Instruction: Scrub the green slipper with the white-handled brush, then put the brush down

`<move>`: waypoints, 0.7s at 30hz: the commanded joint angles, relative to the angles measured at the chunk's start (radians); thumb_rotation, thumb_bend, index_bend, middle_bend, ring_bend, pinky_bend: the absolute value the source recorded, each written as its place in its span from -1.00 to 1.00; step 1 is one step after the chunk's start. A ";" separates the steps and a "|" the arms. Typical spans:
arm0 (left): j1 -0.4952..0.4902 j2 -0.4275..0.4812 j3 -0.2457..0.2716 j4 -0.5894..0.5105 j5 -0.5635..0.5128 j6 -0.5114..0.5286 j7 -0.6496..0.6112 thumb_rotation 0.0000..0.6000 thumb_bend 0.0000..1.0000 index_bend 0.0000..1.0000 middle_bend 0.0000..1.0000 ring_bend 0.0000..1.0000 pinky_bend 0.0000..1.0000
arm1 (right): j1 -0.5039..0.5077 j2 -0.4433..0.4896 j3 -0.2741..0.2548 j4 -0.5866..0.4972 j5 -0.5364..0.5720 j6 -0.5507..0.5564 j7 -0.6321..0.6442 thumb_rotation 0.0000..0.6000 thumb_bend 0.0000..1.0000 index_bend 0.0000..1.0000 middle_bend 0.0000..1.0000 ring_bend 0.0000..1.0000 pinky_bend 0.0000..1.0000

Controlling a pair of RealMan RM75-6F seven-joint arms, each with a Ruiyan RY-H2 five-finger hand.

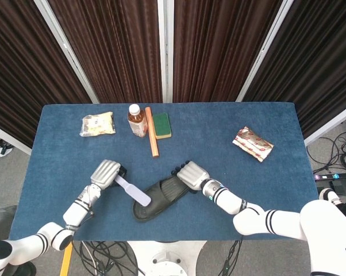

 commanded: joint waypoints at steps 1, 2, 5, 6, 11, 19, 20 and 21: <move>0.027 0.045 0.007 -0.066 -0.001 0.022 -0.005 1.00 0.70 1.00 1.00 1.00 1.00 | 0.004 -0.004 0.003 0.007 0.004 -0.002 0.006 1.00 -0.37 -0.17 -0.17 -0.49 -0.52; 0.036 0.059 0.017 -0.092 0.007 0.037 0.013 1.00 0.70 1.00 1.00 1.00 1.00 | 0.006 -0.006 0.004 0.009 0.004 -0.002 0.009 1.00 -0.37 -0.17 -0.17 -0.49 -0.52; 0.052 0.085 0.037 -0.161 0.017 0.050 0.071 1.00 0.70 1.00 1.00 1.00 1.00 | 0.010 -0.010 0.005 0.012 0.001 -0.004 0.017 1.00 -0.37 -0.17 -0.17 -0.49 -0.52; 0.054 0.089 0.041 -0.179 0.013 0.046 0.094 1.00 0.70 1.00 1.00 1.00 1.00 | 0.010 -0.011 0.005 0.013 0.001 -0.004 0.019 1.00 -0.37 -0.17 -0.17 -0.49 -0.52; 0.047 0.071 0.027 -0.240 -0.058 -0.014 0.250 1.00 0.70 1.00 1.00 1.00 1.00 | 0.013 -0.012 0.000 0.012 0.000 -0.003 0.023 1.00 -0.37 -0.17 -0.17 -0.49 -0.52; 0.013 -0.010 -0.065 -0.208 -0.217 -0.075 0.420 1.00 0.70 1.00 1.00 1.00 1.00 | 0.017 -0.004 -0.008 0.001 0.012 0.003 0.015 1.00 -0.37 -0.17 -0.16 -0.49 -0.52; 0.006 -0.021 -0.083 -0.195 -0.241 -0.079 0.436 1.00 0.70 1.00 1.00 1.00 1.00 | 0.018 -0.004 -0.009 0.000 0.014 0.004 0.014 1.00 -0.37 -0.17 -0.16 -0.49 -0.52; 0.002 -0.030 -0.095 -0.184 -0.258 -0.082 0.445 1.00 0.70 1.00 1.00 1.00 1.00 | 0.019 -0.004 -0.010 -0.001 0.016 0.005 0.013 1.00 -0.37 -0.17 -0.16 -0.49 -0.52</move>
